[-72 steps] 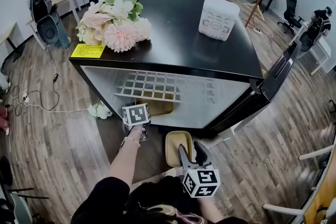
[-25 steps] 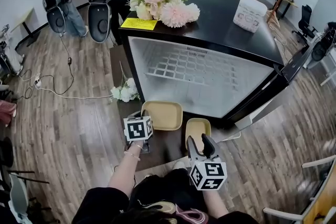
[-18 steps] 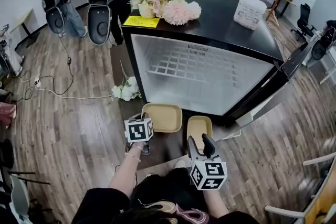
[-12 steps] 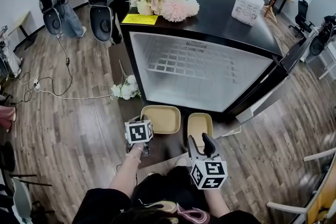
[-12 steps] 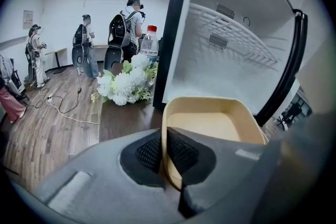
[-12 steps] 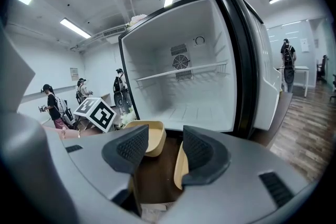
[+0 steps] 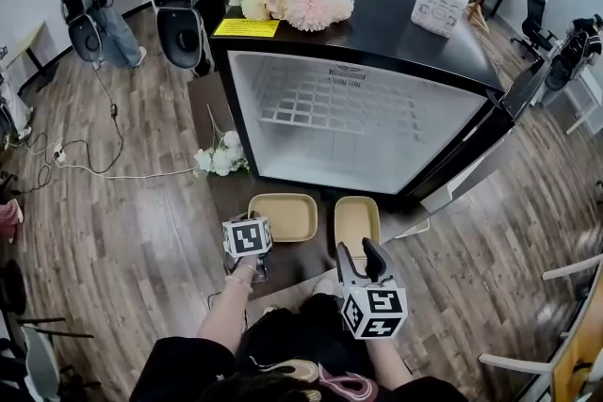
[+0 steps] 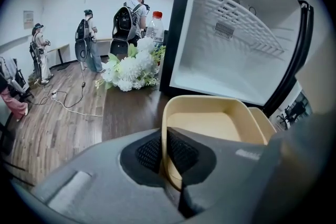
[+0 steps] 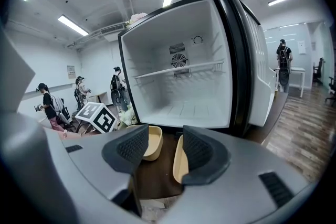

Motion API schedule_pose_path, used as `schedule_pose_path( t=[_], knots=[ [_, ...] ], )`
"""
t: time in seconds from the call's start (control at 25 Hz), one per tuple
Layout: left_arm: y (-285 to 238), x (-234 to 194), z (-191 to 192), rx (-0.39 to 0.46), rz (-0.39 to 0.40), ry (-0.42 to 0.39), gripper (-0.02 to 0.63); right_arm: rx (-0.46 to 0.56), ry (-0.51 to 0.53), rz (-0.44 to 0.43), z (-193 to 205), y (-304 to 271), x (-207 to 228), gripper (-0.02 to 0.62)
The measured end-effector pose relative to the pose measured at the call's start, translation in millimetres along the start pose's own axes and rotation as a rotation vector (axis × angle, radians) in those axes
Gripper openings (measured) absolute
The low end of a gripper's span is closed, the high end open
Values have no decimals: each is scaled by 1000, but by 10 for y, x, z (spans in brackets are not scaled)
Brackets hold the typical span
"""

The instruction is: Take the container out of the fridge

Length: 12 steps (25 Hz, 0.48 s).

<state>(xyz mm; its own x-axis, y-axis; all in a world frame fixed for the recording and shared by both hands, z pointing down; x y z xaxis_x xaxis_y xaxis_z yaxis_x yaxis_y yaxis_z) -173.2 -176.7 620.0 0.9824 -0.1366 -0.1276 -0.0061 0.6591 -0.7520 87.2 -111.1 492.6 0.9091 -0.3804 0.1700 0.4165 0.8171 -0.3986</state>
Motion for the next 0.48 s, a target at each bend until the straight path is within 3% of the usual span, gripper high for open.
schedule_pose_path(
  t=[0.48],
  knots=[
    [-104, -92, 168, -41, -40, 12, 11, -8, 3, 3, 28, -9, -40, 208]
  ],
)
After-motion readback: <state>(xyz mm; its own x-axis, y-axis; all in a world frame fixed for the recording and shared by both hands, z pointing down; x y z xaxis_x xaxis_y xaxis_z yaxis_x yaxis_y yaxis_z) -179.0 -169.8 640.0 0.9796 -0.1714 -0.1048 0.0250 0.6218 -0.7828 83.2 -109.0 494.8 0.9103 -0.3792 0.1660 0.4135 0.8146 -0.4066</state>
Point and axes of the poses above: the fingertips, and each gripper's own axes: y backward along the fingers, x to its right, z out of its underside, the point moved 5 cm from there along y, backward along the fingers, and after that the axes turned 1 degree about x, right-handed, at the moved point
